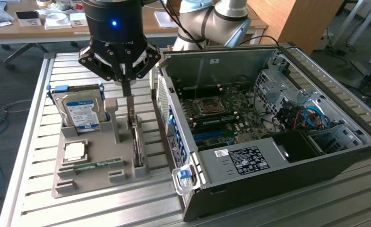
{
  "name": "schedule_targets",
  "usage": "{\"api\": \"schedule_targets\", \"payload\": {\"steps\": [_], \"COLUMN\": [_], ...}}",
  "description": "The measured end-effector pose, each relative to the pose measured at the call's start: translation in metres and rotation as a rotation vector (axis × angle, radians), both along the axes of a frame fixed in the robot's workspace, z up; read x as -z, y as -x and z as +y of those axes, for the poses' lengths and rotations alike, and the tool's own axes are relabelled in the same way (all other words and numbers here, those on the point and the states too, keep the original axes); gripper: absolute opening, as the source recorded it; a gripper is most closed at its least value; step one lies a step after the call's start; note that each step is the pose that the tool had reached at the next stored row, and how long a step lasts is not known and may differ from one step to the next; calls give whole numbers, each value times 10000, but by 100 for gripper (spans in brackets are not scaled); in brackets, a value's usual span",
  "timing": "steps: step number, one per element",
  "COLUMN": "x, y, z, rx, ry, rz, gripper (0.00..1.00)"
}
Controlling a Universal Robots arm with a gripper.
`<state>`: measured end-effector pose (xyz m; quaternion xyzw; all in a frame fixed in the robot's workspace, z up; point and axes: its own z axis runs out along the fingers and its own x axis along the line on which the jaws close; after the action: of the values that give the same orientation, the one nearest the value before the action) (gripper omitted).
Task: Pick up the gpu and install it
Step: 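Reach for the gpu, then pick up the gpu and move the gpu toward the slot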
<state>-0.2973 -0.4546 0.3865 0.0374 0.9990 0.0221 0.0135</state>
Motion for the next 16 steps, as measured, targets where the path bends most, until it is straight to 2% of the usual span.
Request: {"api": "schedule_targets", "payload": {"steps": [10,16], "x": [0,1], "y": [12,12], "z": [-69,-74], "rx": [0,0], "ry": [0,0], "rz": [0,-1], "gripper": [11,11]}}
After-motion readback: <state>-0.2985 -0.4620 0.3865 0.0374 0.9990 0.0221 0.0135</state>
